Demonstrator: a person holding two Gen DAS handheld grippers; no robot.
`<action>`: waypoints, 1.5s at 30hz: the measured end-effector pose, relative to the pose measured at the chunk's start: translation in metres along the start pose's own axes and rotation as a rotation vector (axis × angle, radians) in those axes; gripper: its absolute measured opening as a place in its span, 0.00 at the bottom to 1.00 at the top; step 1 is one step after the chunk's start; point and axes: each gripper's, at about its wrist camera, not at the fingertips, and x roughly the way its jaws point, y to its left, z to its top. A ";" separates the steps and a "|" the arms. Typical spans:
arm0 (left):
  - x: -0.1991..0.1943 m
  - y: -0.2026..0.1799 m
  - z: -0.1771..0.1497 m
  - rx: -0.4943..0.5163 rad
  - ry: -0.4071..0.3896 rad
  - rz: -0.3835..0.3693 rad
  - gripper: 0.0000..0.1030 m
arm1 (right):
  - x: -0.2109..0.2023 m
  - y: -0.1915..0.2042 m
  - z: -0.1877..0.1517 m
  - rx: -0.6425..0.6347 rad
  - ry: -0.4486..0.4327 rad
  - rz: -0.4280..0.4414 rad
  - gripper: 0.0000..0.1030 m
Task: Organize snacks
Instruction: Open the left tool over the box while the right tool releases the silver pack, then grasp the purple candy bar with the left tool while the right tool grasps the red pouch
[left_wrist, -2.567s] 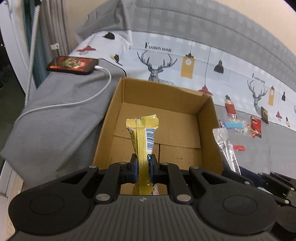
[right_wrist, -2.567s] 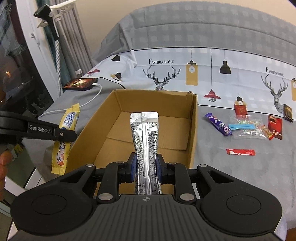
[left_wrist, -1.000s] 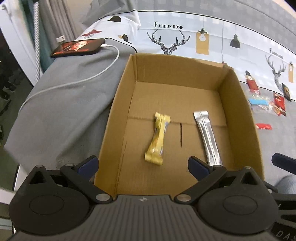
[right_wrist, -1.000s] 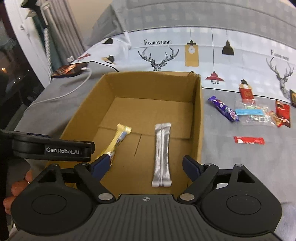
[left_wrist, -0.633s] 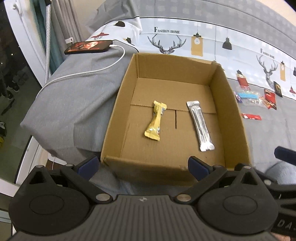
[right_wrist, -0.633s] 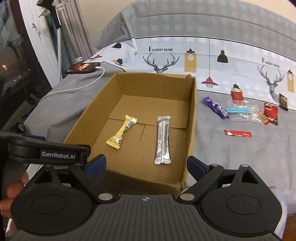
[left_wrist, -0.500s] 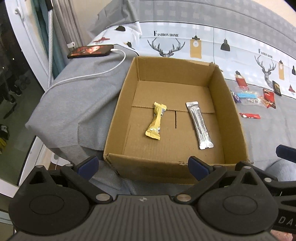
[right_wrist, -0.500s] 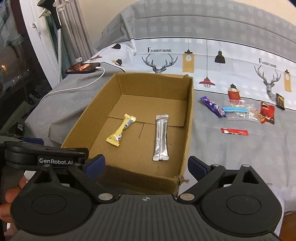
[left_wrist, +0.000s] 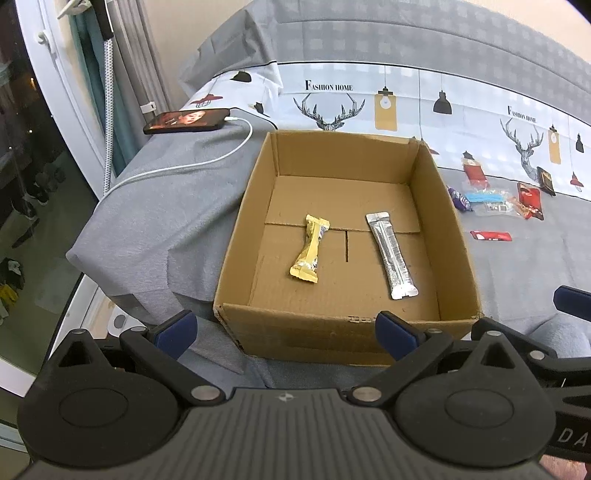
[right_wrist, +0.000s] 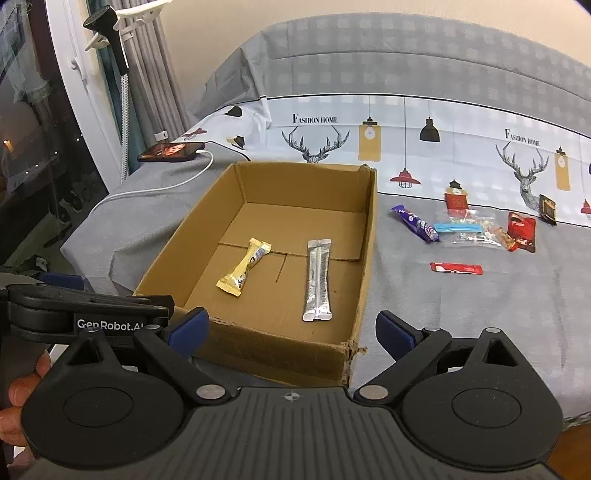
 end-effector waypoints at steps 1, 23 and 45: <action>0.000 0.000 0.000 -0.001 0.000 0.000 1.00 | -0.001 0.000 0.000 -0.001 -0.001 0.000 0.94; 0.007 -0.002 -0.001 0.012 0.030 0.010 1.00 | 0.004 0.000 0.000 -0.002 0.014 0.004 0.95; 0.035 -0.070 0.032 0.169 0.088 0.008 1.00 | 0.022 -0.062 0.000 0.155 0.014 0.001 0.95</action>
